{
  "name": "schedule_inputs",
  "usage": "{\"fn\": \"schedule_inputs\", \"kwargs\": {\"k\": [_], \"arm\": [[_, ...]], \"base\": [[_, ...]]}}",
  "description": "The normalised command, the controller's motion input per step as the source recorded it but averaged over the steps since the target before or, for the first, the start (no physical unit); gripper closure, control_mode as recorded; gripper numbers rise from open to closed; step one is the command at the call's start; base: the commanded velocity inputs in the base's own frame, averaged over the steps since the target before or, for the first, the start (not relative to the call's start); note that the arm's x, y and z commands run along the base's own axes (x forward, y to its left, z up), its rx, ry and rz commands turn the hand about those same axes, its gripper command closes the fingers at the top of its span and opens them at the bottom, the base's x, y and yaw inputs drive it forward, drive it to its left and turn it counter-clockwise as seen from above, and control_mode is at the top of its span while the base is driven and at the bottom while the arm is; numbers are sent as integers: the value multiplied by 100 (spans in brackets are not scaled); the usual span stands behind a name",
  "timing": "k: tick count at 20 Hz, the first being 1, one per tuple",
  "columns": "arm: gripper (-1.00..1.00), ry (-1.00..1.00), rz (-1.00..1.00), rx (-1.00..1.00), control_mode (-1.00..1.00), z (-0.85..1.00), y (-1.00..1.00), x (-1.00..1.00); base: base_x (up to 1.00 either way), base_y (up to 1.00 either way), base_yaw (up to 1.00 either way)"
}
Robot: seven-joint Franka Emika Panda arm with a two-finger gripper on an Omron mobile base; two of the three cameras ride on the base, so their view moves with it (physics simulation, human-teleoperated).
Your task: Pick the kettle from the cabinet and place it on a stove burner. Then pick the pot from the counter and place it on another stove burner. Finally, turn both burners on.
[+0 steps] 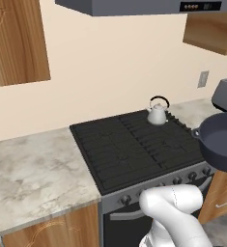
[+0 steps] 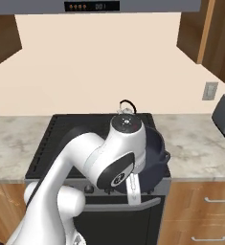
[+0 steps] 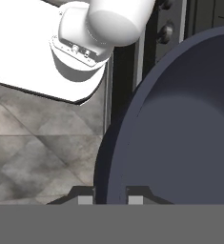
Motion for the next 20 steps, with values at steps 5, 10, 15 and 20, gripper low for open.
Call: {"fn": "schedule_inputs", "kwargs": {"k": [5, 10, 15, 20], "arm": [[100, 0, 0, 0, 100, 0, 0, 0], [100, 0, -2, 0, -100, 0, 0, 2], [100, 0, 0, 0, -100, 0, 0, 1], [100, 5, 0, 0, -100, 0, 0, 41]], "base": [[32, -7, -4], [3, 0, -2], [0, 0, 0], [0, 0, 0]]}}
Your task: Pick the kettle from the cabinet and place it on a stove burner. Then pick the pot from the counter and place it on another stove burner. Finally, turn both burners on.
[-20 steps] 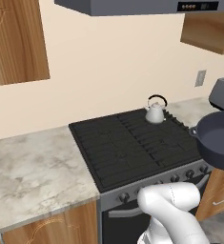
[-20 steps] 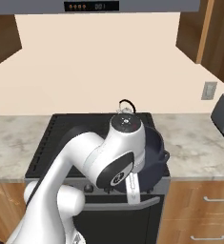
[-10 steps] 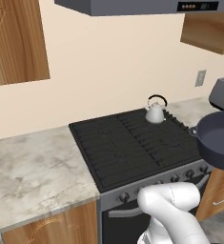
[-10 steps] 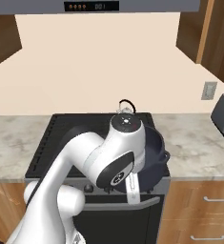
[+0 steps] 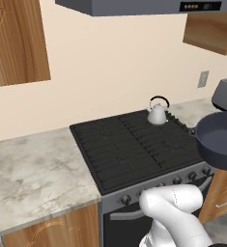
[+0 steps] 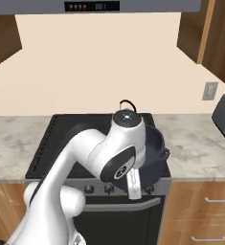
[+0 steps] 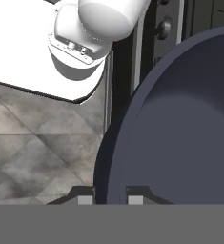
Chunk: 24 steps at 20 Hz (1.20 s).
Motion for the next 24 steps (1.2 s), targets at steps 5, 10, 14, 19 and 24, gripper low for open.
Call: {"fn": "schedule_inputs", "kwargs": {"k": [5, 10, 14, 19, 24], "arm": [[100, 6, 0, 0, -100, 0, 0, 67], [100, 1, 0, 3, -100, -5, 0, 57], [100, 0, 5, 7, -100, -11, 0, 60], [100, 0, 8, 5, -100, -21, 2, 50], [100, 0, 8, 2, -100, -20, 2, 48]], "base": [[0, 0, 0], [0, 0, 0], [0, 0, 0], [0, 0, 0], [0, 0, 0]]}}
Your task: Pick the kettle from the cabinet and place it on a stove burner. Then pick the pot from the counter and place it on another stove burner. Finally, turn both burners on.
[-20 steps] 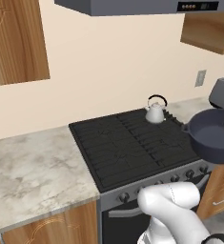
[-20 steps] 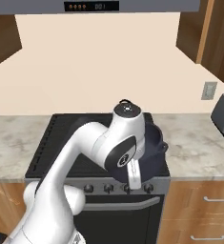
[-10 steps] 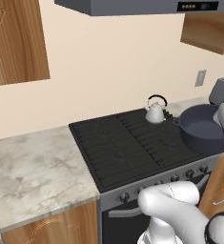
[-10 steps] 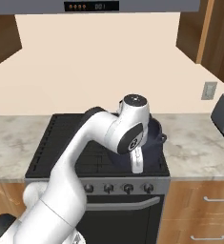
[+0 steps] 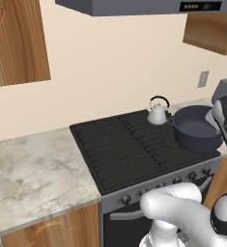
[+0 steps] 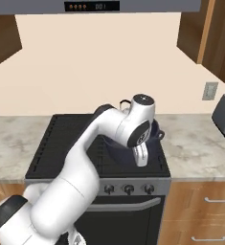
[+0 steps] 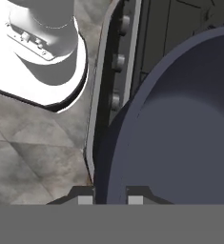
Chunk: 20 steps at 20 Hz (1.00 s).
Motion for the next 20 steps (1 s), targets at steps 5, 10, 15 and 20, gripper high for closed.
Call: {"fn": "schedule_inputs", "kwargs": {"k": [5, 10, 15, 20], "arm": [[100, 0, 5, 0, -100, -25, 1, 49], [100, 0, 5, 0, -100, -28, 1, 47], [100, 0, 5, 1, -100, -26, 0, 38], [100, 0, 5, 3, -100, -28, 0, 27]], "base": [[0, 0, 0], [0, 0, 0], [0, 0, 0], [0, 0, 0]]}}
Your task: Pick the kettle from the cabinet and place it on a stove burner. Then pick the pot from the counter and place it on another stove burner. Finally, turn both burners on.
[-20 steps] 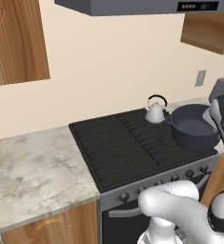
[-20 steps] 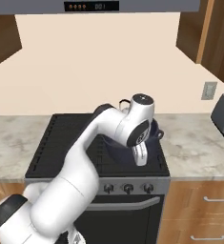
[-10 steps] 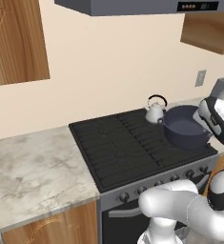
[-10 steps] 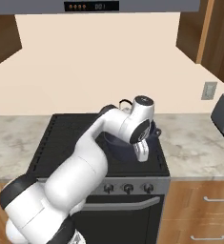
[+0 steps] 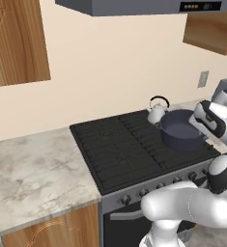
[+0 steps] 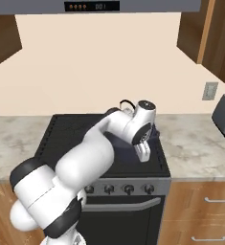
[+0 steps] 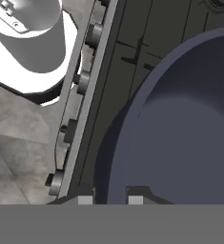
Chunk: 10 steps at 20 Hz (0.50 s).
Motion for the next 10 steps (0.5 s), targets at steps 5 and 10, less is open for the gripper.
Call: {"fn": "schedule_inputs", "kwargs": {"k": [5, 10], "arm": [[100, 0, 5, 4, -100, -26, 0, 16], [100, 0, 3, 1, -100, -21, 0, 17]], "base": [[0, 0, 0], [0, 0, 0]]}}
